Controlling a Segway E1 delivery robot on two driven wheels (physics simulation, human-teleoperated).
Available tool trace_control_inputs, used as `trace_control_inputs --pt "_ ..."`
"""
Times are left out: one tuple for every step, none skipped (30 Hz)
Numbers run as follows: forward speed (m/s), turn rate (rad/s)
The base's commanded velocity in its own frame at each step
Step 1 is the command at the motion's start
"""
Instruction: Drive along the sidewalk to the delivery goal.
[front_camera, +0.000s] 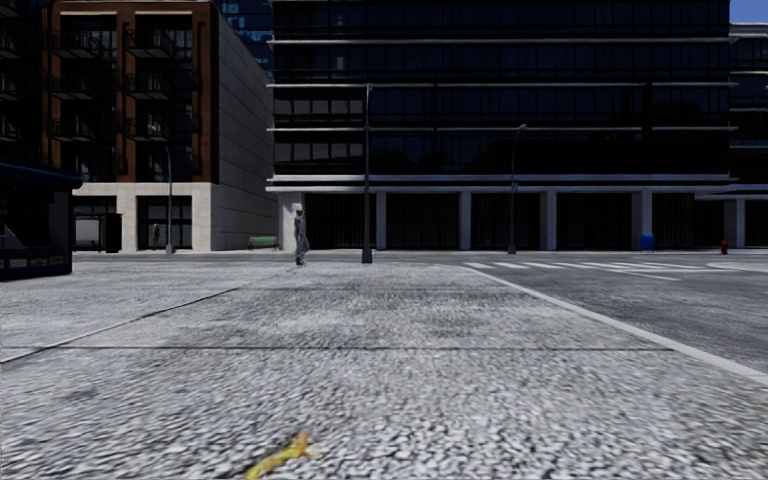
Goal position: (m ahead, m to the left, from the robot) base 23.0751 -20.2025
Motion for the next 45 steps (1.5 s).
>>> trace_control_inputs --pt "2.00 0.00" --pt "2.00 0.00" --pt "2.00 0.00" --pt "2.00 0.00" --pt "2.00 0.00" --pt "2.00 0.00" --pt "2.00 0.00" --pt "2.00 0.00" --pt "2.00 0.00" --pt "2.00 0.00" --pt "2.00 0.00" --pt "2.00 0.00" --pt "2.00 0.00" --pt "2.00 0.00" --pt "2.00 0.00" --pt "2.00 0.00" --pt "2.00 0.00" --pt "2.00 0.00" --pt "2.00 0.00" --pt "2.00 0.00" --pt "2.00 0.00" --pt "2.00 0.00" --pt "2.00 0.00" --pt "2.00 0.00" --pt "2.00 0.00" --pt "2.00 0.00" --pt "2.00 0.00" --pt "2.00 0.00" --pt "2.00 0.00" --pt "2.00 0.00" --pt "2.00 0.00" --pt "2.00 0.00" --pt "2.00 0.00" --pt "2.00 0.00" --pt "2.00 0.00" --pt "2.00 0.00" --pt "2.00 0.00" --pt "2.00 0.00" --pt "2.00 0.00" --pt "2.00 0.00" --pt "2.00 0.00" --pt "2.00 0.00" --pt "2.00 0.00" --pt "2.00 0.00" --pt "2.00 0.00"
